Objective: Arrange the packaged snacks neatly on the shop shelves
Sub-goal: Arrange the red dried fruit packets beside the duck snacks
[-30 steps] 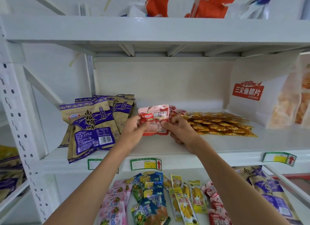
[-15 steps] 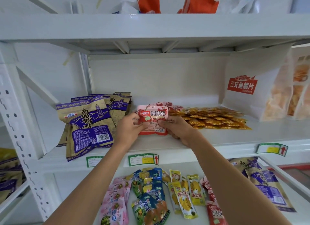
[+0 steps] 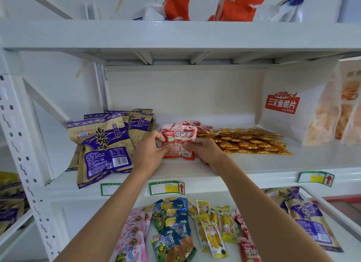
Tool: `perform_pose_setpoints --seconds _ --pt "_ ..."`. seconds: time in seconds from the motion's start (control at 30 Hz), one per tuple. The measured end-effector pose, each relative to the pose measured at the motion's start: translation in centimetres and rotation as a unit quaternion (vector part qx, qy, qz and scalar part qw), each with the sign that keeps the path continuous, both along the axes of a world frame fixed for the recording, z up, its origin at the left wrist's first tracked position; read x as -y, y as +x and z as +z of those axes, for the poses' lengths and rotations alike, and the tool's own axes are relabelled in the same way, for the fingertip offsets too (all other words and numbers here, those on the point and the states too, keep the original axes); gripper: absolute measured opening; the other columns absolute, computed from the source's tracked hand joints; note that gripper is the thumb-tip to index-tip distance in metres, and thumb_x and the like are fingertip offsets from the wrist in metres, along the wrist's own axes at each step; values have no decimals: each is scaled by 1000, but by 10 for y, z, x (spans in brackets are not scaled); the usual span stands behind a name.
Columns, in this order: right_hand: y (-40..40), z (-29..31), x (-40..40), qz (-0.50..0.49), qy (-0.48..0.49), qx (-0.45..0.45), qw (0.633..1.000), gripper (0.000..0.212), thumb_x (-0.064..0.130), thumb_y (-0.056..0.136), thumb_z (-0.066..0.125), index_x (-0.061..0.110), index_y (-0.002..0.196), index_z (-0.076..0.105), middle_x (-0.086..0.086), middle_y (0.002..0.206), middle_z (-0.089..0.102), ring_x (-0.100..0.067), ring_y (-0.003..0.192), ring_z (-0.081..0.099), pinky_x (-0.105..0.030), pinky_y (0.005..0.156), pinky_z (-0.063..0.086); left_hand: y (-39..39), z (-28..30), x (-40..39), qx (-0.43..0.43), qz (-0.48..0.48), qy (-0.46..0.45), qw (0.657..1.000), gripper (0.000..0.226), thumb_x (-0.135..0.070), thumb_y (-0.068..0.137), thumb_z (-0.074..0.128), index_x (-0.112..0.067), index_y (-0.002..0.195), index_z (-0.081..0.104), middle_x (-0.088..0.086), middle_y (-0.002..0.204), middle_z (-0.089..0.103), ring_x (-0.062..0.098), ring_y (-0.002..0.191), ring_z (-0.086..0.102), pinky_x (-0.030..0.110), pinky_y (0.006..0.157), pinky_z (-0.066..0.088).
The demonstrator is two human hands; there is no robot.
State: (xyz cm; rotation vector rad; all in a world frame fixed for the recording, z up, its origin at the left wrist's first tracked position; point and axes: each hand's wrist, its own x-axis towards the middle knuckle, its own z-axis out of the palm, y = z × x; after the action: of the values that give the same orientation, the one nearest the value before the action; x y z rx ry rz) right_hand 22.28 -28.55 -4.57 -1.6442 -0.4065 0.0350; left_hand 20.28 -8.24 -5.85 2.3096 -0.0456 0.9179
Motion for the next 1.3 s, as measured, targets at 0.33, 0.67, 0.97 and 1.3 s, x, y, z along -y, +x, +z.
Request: perform_pose_setpoints --seconds 0.33,0.67,0.97,1.3 --pt "-7 -1 -6 26 -41 81 996 64 66 107 28 28 98 79 4 58 46 -5 47 35 -16 46 31 -21 8 18 -150 -205 -97 962 53 -75 90 57 -36 125 64 -16 122 66 4 114 62 21 97 48" --pt "10 -7 -10 -30 -95 74 992 62 40 94 77 19 133 33 -3 129 60 -15 115 62 -29 91 51 -9 11 11 -135 -271 -419 856 36 -27 110 44 -10 139 56 16 121 75 32 111 74 44 92 62" --pt "20 -7 -23 -209 -365 181 889 64 41 95 72 20 136 28 -7 104 71 -34 95 70 -42 76 53 -7 6 11 -140 -140 -211 957 79 -20 103 61 -31 166 13 -9 163 30 15 152 26 44 124 24" --pt "68 31 -42 -220 -418 235 850 38 18 97 67 13 132 53 -9 132 44 -31 103 65 -37 77 57 2 -8 28 -221 -113 191 950 72 -50 108 39 -23 166 7 -5 173 8 14 159 4 42 130 16"
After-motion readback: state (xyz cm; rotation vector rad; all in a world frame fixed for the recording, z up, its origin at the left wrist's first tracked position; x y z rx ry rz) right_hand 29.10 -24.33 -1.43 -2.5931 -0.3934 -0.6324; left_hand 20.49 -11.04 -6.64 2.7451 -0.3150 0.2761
